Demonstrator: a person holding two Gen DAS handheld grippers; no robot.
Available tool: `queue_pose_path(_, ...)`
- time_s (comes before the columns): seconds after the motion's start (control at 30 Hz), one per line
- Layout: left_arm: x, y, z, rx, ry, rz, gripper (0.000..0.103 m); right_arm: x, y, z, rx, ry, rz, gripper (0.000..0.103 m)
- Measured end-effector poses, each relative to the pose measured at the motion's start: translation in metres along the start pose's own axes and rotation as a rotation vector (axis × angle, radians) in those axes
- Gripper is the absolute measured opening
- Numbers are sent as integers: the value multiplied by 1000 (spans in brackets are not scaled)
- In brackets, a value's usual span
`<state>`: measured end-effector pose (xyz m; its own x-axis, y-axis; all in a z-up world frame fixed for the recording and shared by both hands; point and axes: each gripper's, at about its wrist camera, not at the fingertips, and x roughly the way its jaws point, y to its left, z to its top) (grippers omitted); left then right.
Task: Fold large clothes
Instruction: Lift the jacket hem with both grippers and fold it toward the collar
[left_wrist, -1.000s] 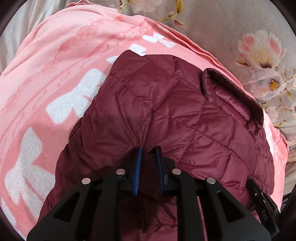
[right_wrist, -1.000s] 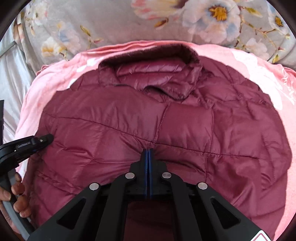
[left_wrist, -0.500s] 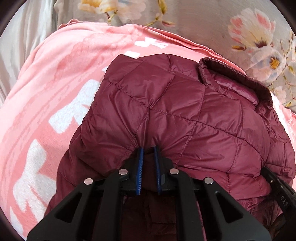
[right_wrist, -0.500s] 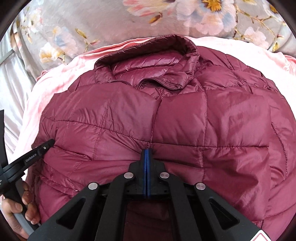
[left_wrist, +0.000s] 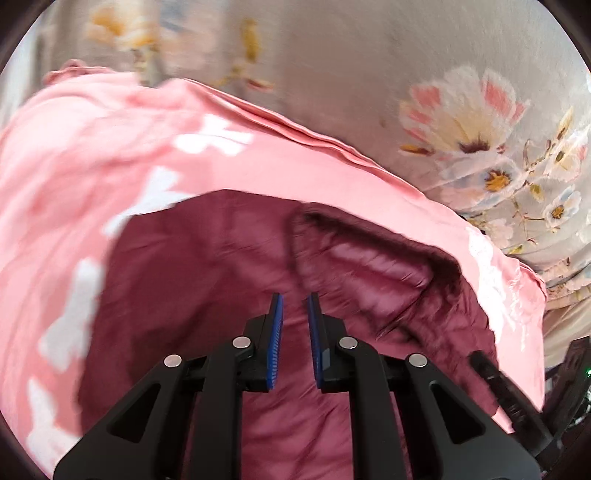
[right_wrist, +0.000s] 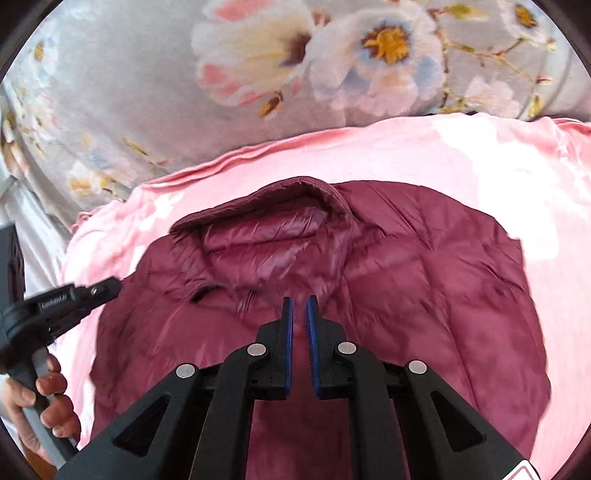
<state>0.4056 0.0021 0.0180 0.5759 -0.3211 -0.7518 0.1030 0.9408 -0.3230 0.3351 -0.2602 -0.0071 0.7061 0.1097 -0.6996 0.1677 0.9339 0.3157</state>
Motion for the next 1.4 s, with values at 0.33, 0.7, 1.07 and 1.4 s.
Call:
queue_pose_path(0.33, 97, -17, -14, 58, 139, 88, 15, 55, -13, -9, -46, 84, -64, 3)
queue_pose_path(0.7, 51, -3, 30, -112, 7, -124, 65, 20, -26, 44, 216, -35, 231, 57)
queue_pose_path(1.07, 111, 8, 64, -252, 184, 15, 46, 74, -46, 72, 442, 34, 226, 10)
queue_pose_path(1.4, 126, 0, 33, -56, 156, 123, 36, 103, -29, 42, 113, 111, -26, 1)
